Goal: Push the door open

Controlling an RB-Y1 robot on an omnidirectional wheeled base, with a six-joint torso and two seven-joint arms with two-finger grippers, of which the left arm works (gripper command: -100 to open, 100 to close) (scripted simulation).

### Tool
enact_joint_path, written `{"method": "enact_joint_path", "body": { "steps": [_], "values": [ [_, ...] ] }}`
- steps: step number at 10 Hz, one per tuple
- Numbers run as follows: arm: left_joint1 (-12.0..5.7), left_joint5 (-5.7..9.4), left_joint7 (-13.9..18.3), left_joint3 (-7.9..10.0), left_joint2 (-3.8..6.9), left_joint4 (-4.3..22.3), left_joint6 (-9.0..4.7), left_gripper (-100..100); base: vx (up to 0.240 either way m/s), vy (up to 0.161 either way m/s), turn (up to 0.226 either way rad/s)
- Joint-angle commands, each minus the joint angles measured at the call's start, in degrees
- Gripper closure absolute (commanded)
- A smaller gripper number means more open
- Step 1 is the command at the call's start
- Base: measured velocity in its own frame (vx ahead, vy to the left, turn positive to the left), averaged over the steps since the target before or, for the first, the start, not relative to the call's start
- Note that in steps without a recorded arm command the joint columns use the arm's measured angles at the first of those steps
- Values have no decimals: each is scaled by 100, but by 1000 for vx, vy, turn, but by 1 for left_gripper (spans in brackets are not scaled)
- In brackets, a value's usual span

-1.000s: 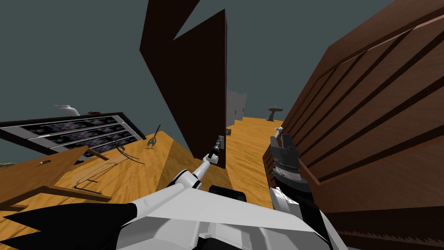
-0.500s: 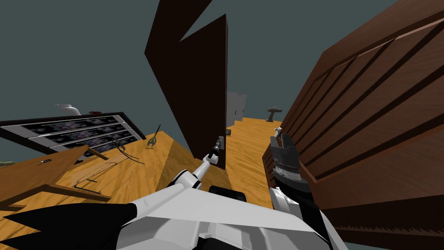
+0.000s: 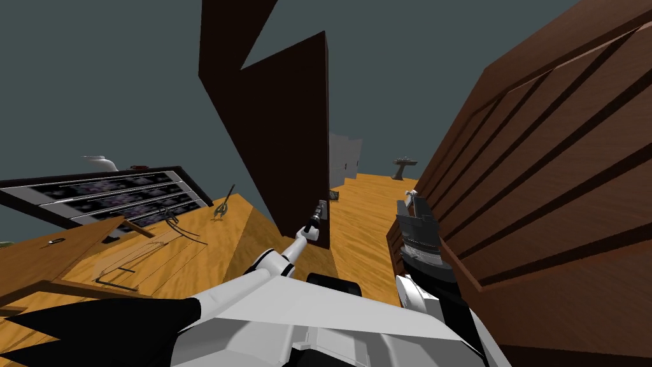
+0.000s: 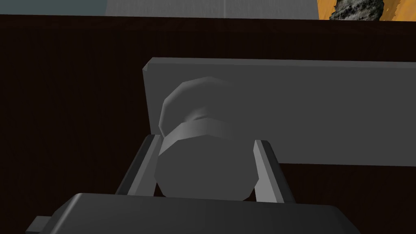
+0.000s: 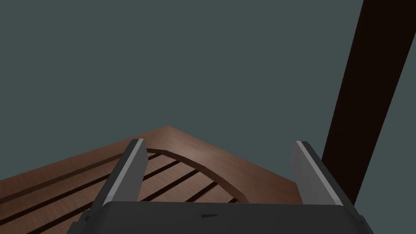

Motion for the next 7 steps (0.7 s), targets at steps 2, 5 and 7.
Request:
{"method": "enact_joint_path", "body": {
  "steps": [2,5,7],
  "values": [
    [7,59,-60,186,126,-72,23,100,210,-99,45],
    [7,105,-89,314,190,-50,18,100,153,-96,44],
    [7,130,-105,383,222,-39,16,100,125,-104,54]
  ]
}}
